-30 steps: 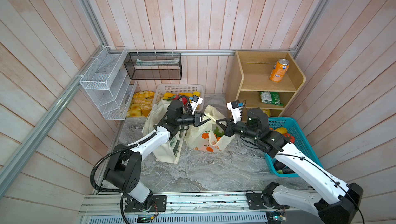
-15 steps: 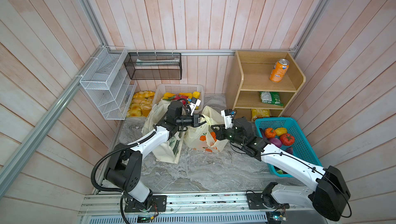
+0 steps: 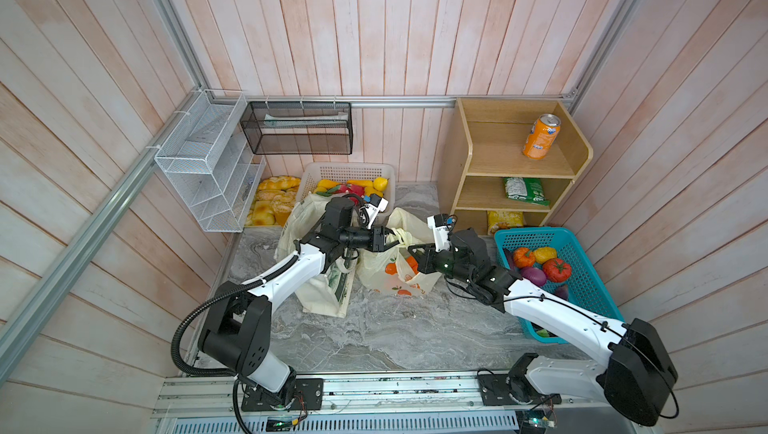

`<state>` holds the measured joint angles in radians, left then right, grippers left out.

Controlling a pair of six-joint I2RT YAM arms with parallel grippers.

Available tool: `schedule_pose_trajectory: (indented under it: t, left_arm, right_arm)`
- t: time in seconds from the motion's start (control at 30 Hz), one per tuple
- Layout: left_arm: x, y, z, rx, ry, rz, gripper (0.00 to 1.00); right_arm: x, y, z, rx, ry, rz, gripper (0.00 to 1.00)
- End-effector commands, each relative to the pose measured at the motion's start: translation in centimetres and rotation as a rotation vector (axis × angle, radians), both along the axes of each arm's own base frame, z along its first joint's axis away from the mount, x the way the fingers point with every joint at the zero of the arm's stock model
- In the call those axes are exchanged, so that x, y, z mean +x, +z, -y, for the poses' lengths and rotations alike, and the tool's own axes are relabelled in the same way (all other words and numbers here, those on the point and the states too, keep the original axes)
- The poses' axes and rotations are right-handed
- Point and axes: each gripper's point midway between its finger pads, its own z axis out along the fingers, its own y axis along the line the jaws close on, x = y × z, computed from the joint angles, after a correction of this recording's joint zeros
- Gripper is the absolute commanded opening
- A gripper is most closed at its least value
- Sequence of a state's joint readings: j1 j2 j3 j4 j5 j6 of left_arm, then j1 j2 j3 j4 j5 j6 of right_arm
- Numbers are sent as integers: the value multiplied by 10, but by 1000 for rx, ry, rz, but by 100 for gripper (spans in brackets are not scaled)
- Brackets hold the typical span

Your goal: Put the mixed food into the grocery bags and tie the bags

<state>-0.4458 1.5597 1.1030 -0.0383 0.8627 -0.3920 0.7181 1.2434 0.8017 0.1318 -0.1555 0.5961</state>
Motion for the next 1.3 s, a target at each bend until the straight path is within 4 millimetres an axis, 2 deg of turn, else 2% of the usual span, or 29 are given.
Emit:
schedule_pose_trajectory:
  t: [0.0, 0.17, 0.2, 0.3, 0.4, 0.43, 0.57, 0.77, 0.93, 1.1, 1.2, 1.27]
  left_arm:
    - [-8, -1, -7, 50, -13, 28, 44]
    - [-16, -7, -7, 59, -52, 5, 45]
    - [-17, -9, -7, 63, -56, 1, 41]
    - [-19, -10, -9, 71, -57, 0, 25]
    - [-15, -15, -14, 123, -25, -5, 4]
    - [-14, -15, -15, 143, -13, -6, 1]
    - [-5, -13, -24, 212, 52, 6, 0]
    - [2, 8, -21, 155, 86, 53, 0]
    - [6, 17, -13, 93, 70, 45, 0]
    - [11, 22, -6, 59, 63, 26, 0]
    - [11, 28, -5, 50, 58, 29, 0]
    - [10, 30, -5, 51, 52, 34, 0]
  right_arm:
    - [3, 3, -1, 19, -4, 8, 0]
    - [2, 3, -2, 27, 0, 5, 0]
    - [2, 3, -2, 29, 2, 5, 0]
    - [3, 4, -3, 35, 0, 5, 0]
    - [3, 4, -3, 38, 1, 5, 0]
    - [3, 4, -4, 38, 4, 4, 0]
    - [-1, 5, -6, 42, 23, 0, 0]
    - [-18, 14, -6, 64, 56, 3, 0]
    - [-36, 19, -10, 67, 84, 1, 0]
    - [-48, 0, -18, 70, 100, -34, 0]
    - [-39, -16, -22, 52, 80, -45, 0]
    - [-27, -19, -25, 35, 67, -36, 0]
